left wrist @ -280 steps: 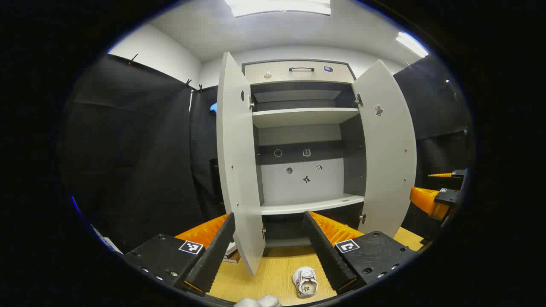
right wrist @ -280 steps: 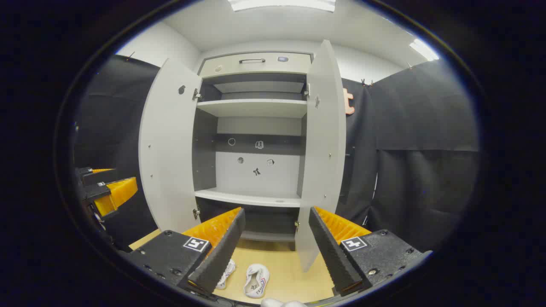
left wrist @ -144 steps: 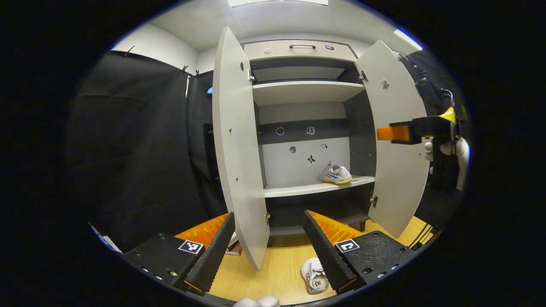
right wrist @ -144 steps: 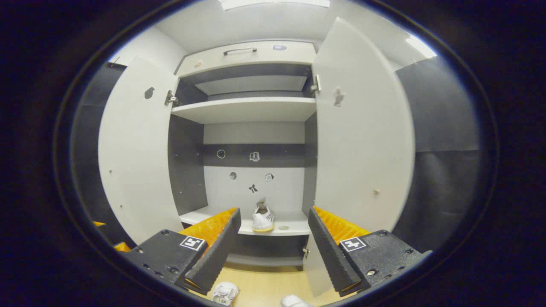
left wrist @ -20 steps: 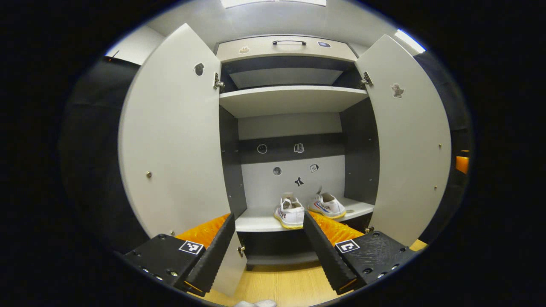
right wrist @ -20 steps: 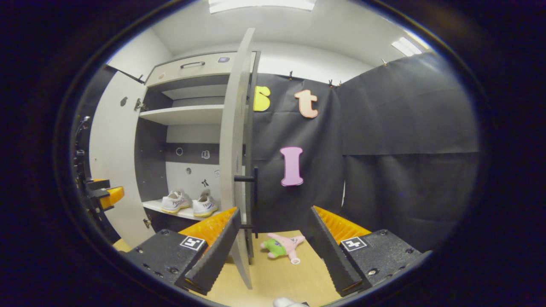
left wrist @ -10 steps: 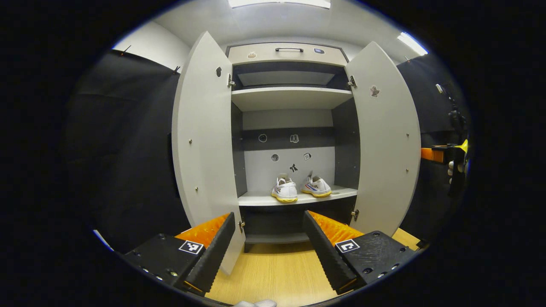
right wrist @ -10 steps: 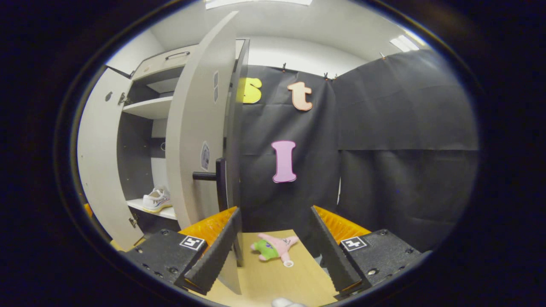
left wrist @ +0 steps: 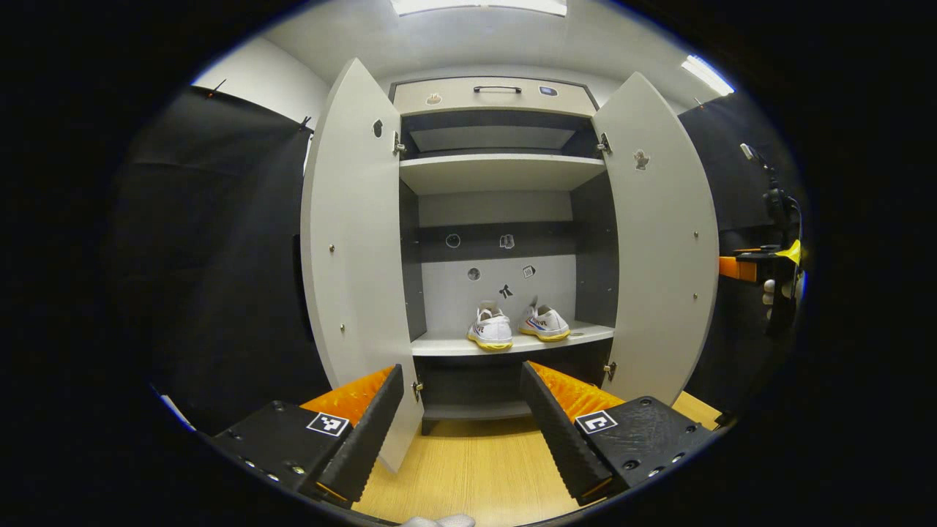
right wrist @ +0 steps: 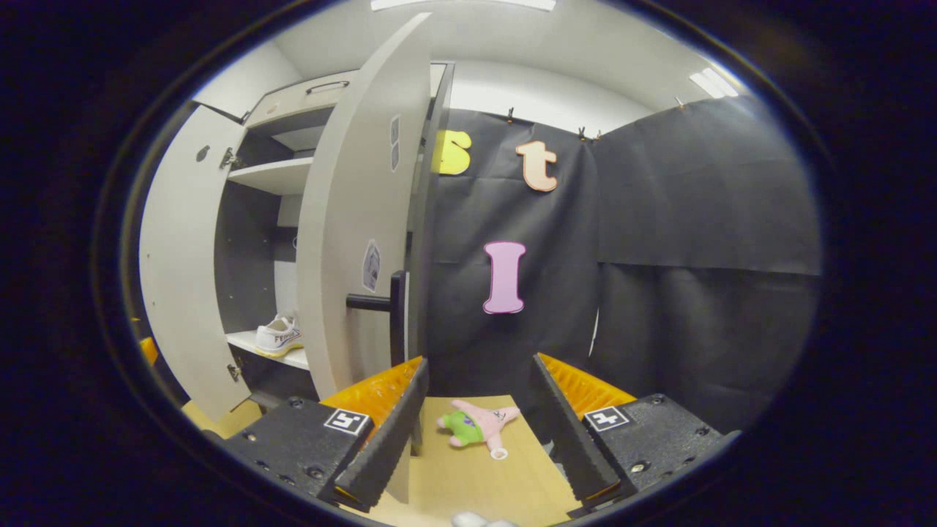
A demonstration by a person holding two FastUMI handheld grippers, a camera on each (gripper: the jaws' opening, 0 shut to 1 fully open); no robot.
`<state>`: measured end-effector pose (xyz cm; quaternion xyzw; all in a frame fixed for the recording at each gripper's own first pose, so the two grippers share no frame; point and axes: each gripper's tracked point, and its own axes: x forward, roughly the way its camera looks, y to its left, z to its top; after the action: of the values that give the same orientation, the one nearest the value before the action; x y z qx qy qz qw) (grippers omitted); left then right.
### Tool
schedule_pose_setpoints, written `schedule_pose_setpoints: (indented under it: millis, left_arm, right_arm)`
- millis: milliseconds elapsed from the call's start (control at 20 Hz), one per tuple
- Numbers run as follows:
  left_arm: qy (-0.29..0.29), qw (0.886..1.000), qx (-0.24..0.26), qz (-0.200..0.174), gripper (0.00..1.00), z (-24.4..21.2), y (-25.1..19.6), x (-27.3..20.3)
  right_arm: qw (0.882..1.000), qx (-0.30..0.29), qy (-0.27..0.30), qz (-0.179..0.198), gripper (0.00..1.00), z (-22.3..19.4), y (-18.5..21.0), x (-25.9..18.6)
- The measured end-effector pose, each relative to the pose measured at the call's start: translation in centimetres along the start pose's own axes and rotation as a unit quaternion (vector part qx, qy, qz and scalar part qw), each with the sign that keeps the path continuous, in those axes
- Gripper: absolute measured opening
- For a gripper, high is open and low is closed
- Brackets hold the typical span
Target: Grab one shoe with the right hand and put it into the shoe cabinet, grab the other shoe with the left hand and put it into the shoe cabinet; then close the right door with the right hand and the left door with the left hand.
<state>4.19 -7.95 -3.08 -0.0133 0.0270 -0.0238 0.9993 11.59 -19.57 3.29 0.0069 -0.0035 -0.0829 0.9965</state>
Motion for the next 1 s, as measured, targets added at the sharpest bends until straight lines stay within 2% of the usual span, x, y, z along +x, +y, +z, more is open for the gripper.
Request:
schedule_pose_setpoints:
  millis: [50,100,250,300,350,550,650,700,800,850,900,950,1000]
  left_arm:
    - [-0.001,1.000,-0.001,-0.001,1.00,0.0,0.0,0.0]
    - [0.000,1.000,-0.001,0.000,0.96,0.0,0.1,-0.1]
    - [-0.001,1.000,-0.002,0.006,0.96,-0.1,0.7,-0.4]
    - [0.002,1.000,-0.003,0.007,1.00,-0.3,0.9,-0.6]
    - [0.002,1.000,-0.004,0.009,0.96,-0.3,1.2,-0.7]
    - [0.001,1.000,-0.007,0.016,1.00,-0.5,2.7,-1.1]
    - [0.004,1.000,-0.008,0.020,0.96,-0.7,3.5,-1.4]
    - [0.005,1.000,-0.005,0.026,0.96,-0.9,4.2,-1.6]
    - [0.006,0.999,-0.005,0.033,0.96,-1.0,5.3,-1.7]
    - [0.007,0.999,-0.007,0.034,0.96,-1.0,5.7,-1.8]
    - [0.009,0.999,-0.009,0.036,1.00,-1.1,6.1,-1.9]
    - [0.011,0.999,-0.011,0.038,0.96,-1.3,6.5,-2.0]
    - [0.011,0.999,-0.012,0.039,0.96,-1.4,6.8,-2.1]
  right_arm:
    - [1.000,0.007,0.003,0.000,0.92,-0.1,0.2,-0.1]
    - [1.000,0.012,0.004,-0.002,0.92,-0.2,0.4,-0.1]
    - [1.000,0.012,0.003,0.009,0.92,-0.2,1.9,-0.3]
    - [1.000,0.009,0.004,0.018,0.92,-0.2,2.8,-0.5]
    - [1.000,0.007,0.005,0.026,0.92,-0.2,3.8,-0.6]
    - [0.998,0.001,0.002,0.064,0.92,0.1,8.9,-0.6]
    - [0.997,-0.010,-0.004,0.080,0.92,0.3,11.5,-0.3]
    - [0.996,-0.014,-0.005,0.087,0.85,0.4,12.8,-0.1]
    - [0.994,-0.008,-0.004,0.108,0.99,0.5,15.3,-0.1]
    - [0.992,-0.005,-0.003,0.122,0.94,0.6,16.5,-0.2]
    - [0.992,-0.007,-0.006,0.127,0.99,0.7,17.4,-0.7]
    - [0.992,-0.010,-0.011,0.129,1.00,1.0,17.9,-0.9]
    - [0.991,-0.014,-0.012,0.131,0.99,1.1,18.4,-1.3]
